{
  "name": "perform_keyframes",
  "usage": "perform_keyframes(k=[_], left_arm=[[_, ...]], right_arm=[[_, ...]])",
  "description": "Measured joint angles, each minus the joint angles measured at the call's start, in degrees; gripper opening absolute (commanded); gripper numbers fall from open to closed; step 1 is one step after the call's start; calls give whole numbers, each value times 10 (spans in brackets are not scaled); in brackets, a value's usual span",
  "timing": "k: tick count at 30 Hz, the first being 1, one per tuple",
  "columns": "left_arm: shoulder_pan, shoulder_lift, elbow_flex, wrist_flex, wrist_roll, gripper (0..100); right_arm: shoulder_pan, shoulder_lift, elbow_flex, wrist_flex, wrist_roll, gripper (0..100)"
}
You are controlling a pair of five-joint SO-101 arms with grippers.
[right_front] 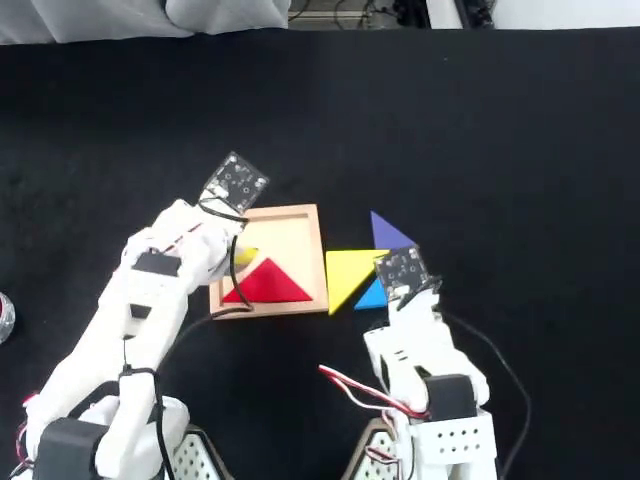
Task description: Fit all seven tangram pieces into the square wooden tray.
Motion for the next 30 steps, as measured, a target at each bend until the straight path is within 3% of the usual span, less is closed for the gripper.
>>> perform_keyframes(k=[4, 11, 16, 22, 30], left_arm=[[-14, 0, 14, -7, 6, 328], [-43, 0, 37, -10, 6, 328], [-55, 0, 60, -26, 22, 328], [-55, -1, 95, -63, 24, 328], [-46, -2, 108, -63, 24, 328]], right_arm=[[-8, 0, 0, -16, 31, 15], [34, 0, -1, -190, 247, 15], [57, 0, -55, -211, 251, 15], [53, 20, -164, -201, 185, 15], [26, 337, -331, -203, 137, 12]])
